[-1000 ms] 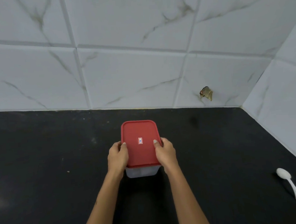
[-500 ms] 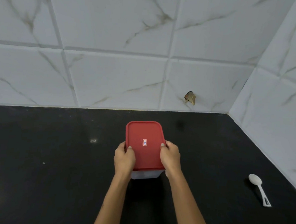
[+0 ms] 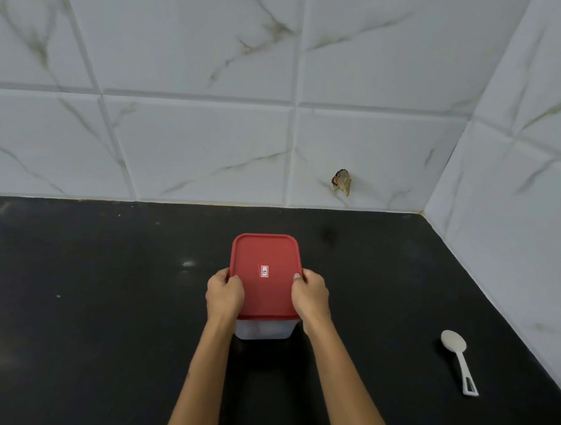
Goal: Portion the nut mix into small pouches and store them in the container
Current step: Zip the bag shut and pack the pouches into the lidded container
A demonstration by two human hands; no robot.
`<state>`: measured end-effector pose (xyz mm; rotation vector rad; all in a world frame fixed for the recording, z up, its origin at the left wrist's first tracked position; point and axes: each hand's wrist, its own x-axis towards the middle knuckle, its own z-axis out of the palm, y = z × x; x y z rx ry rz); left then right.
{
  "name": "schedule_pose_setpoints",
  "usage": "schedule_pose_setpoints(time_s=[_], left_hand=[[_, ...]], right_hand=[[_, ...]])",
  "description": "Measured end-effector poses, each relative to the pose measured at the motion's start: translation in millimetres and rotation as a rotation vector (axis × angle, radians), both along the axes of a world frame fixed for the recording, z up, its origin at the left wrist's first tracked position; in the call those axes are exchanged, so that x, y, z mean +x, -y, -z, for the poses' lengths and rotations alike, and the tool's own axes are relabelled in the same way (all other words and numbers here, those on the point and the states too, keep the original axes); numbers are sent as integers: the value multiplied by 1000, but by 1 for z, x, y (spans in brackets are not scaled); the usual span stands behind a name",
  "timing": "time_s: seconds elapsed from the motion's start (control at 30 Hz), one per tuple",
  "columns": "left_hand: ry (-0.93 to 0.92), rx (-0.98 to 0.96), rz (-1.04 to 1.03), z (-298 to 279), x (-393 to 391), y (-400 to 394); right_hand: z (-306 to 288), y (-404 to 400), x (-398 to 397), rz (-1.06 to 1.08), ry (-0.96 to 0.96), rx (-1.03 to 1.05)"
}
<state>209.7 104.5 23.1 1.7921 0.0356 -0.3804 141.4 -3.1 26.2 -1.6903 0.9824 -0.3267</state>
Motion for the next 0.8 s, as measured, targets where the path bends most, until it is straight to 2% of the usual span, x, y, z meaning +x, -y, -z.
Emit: schedule_pose_setpoints(time_s=[0.2, 0.27, 0.33, 0.4, 0.5, 0.57, 0.63, 0.73, 0.8], left_hand=[[25, 91, 1, -2, -1, 0], [146, 201, -67, -5, -5, 3], [364, 231, -206, -13, -16, 9], [571, 66, -283, -25, -31, 24], [642, -195, -179, -34, -62, 64], [547, -273, 6, -19, -89, 99], [313, -312, 184, 3, -120, 131], [-22, -211, 423, 26, -161, 164], [-146, -156, 549, 34, -185, 178]], right_hand=[[-3, 9, -4, -124, -11, 45], [-5, 13, -8, -138, -5, 85], [-9, 21, -15, -120, 22, 75], [-16, 37, -28, -68, 77, 44], [-21, 72, -59, 94, 196, 22], [-20, 98, -87, 242, 227, -45], [-15, 123, -116, 394, 187, -127], [-3, 150, -153, 571, 87, -133], [10, 160, -174, 629, -20, -119]])
